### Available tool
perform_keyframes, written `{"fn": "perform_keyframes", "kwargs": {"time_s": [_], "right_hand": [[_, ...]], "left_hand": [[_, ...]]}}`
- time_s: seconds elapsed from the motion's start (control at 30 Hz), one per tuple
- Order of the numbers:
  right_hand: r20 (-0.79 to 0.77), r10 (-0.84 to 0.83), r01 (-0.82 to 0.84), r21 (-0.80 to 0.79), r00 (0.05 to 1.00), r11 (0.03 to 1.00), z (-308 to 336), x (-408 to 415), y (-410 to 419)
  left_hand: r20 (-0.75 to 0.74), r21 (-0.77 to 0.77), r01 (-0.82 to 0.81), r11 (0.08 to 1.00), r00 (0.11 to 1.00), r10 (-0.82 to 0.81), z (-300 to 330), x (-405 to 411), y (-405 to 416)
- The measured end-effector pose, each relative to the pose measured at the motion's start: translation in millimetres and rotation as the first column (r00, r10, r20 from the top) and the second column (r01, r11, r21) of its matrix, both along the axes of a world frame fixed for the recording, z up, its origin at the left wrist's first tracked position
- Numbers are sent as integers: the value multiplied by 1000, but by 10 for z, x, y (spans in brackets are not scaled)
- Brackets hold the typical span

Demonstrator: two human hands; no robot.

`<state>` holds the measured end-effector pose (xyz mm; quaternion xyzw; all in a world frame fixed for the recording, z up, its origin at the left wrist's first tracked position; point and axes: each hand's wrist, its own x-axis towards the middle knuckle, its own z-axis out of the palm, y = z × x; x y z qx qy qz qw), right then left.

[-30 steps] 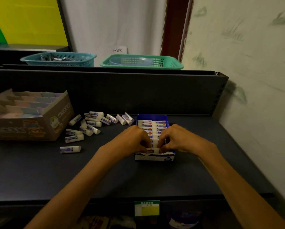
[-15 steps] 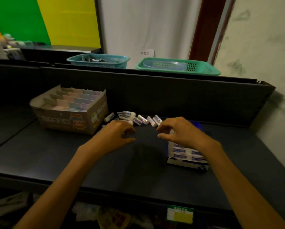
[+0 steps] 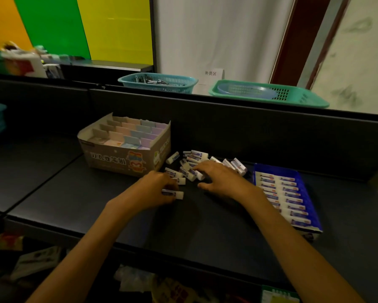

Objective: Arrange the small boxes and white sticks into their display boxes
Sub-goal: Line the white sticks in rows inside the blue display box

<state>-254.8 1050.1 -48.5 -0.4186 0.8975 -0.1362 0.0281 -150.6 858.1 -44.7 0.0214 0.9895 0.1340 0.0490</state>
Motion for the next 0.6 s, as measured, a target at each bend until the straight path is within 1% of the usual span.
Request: {"fn": "perform_keyframes", "kwargs": {"time_s": [0.1,0.17,0.23,0.4,0.47,0.6], "right_hand": [[-1,-22,22,48,1000,999,-28,-1,-47],[1,-36,36,84,999,996,-41,-11,-59],[11,-53,52,85,999,995,-47,-23,-54],[-21,-113,114,52,993,992,-33,-47,41],[-42,-141,142,39,989,989,-33,-50,85],[-31,-168,168,-3,985,986,-62,-28,109]], "left_hand": [[39,0,21,1000,999,-21,-32,-38,-29],[39,18,31,999,999,-31,-40,-60,-46],[28,41,42,998,999,-43,-39,-63,-51],[-63,94,86,992,995,-80,-8,-77,-37],[-93,85,101,991,991,-93,6,-91,-16],[-154,80,143,987,980,-129,30,-103,45]]}}
